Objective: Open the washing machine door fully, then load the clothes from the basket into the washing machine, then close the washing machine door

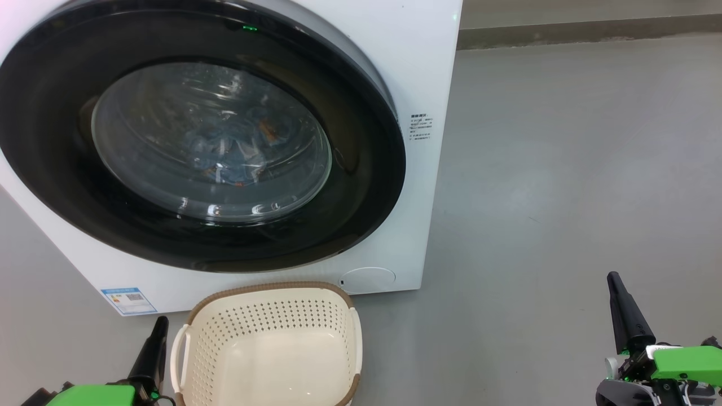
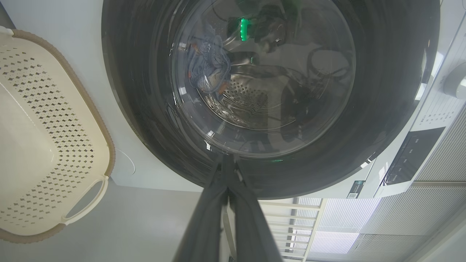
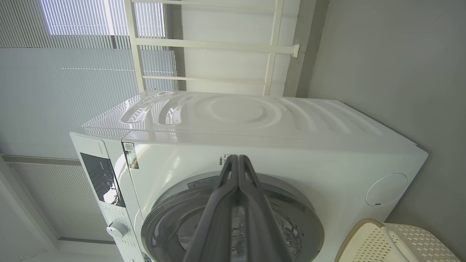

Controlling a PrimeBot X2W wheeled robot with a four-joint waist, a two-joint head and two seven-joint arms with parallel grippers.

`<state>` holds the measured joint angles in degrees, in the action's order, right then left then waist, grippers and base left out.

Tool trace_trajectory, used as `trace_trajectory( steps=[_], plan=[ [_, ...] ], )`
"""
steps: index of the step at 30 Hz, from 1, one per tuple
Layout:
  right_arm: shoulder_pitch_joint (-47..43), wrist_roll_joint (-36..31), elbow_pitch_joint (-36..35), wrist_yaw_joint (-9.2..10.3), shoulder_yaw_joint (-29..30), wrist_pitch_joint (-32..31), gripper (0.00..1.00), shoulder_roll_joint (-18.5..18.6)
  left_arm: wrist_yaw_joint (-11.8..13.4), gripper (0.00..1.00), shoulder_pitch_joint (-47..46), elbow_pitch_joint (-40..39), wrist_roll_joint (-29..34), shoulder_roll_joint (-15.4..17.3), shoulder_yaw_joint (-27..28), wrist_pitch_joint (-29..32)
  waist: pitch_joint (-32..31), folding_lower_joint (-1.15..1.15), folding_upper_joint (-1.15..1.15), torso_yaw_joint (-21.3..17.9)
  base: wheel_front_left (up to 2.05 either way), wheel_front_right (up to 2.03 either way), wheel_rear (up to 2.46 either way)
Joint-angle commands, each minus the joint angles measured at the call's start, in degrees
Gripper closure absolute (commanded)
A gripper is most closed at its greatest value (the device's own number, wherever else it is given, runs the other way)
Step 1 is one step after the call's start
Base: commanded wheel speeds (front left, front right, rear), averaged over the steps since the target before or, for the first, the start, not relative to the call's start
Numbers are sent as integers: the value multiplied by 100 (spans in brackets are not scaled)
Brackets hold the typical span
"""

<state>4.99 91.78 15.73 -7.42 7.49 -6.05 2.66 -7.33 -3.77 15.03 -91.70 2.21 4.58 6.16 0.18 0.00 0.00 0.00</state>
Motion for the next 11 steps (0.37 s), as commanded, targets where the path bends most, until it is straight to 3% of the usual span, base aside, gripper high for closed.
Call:
trace_trajectory(
  steps=[1,11],
  plan=[
    [120,37,-170,-7,-95,-45,100,25,-15,100,-242,-100,-44,66,198,36,0,0,0,0,0,0,0],
    [120,37,-170,-7,-94,-46,100,24,-15,100,-242,-100,-44,66,197,35,0,0,0,0,0,0,0]
  ],
)
